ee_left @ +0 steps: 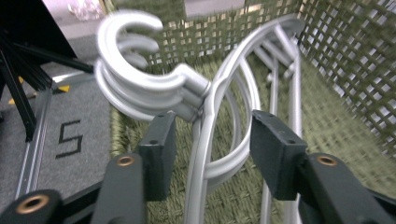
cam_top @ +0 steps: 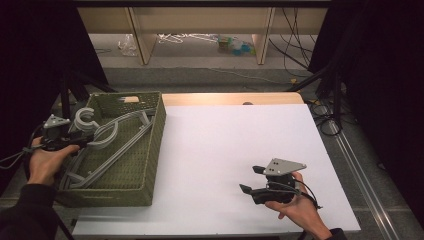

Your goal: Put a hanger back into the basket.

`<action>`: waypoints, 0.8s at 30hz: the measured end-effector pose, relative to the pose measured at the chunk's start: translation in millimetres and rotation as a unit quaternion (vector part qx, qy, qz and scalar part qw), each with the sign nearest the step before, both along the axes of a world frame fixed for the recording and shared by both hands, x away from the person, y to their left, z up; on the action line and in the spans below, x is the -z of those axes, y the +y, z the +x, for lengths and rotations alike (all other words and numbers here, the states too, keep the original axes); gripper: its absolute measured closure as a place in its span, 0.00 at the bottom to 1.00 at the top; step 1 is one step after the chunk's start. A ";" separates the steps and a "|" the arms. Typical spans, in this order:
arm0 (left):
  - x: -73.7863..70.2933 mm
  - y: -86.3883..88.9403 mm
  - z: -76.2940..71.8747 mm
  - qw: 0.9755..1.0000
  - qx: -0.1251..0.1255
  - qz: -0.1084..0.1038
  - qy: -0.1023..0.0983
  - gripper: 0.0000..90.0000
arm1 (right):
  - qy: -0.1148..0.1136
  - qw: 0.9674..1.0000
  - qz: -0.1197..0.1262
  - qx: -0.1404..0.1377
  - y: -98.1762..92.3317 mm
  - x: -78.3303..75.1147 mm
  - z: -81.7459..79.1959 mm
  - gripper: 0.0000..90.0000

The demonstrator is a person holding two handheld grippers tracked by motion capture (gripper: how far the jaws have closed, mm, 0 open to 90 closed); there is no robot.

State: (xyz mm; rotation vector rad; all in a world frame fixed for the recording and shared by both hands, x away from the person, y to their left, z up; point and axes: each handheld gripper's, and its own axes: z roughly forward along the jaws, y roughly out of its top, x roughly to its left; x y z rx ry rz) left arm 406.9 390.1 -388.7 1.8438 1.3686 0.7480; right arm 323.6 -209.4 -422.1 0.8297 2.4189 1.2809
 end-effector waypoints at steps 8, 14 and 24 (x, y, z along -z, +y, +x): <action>-23.5 -8.2 -27.3 0.998 -0.017 -0.024 -0.048 0.40 | -0.003 1.000 0.002 0.004 0.7 0.6 -0.2 0.30; -31.0 -39.0 -50.7 0.995 0.019 -0.061 -0.078 0.34 | -0.001 1.000 0.009 0.008 0.1 0.6 0.4 0.30; -27.3 -119.9 -72.4 0.982 0.116 -0.104 -0.106 0.25 | -0.003 0.999 0.032 0.018 -1.3 2.7 2.8 0.28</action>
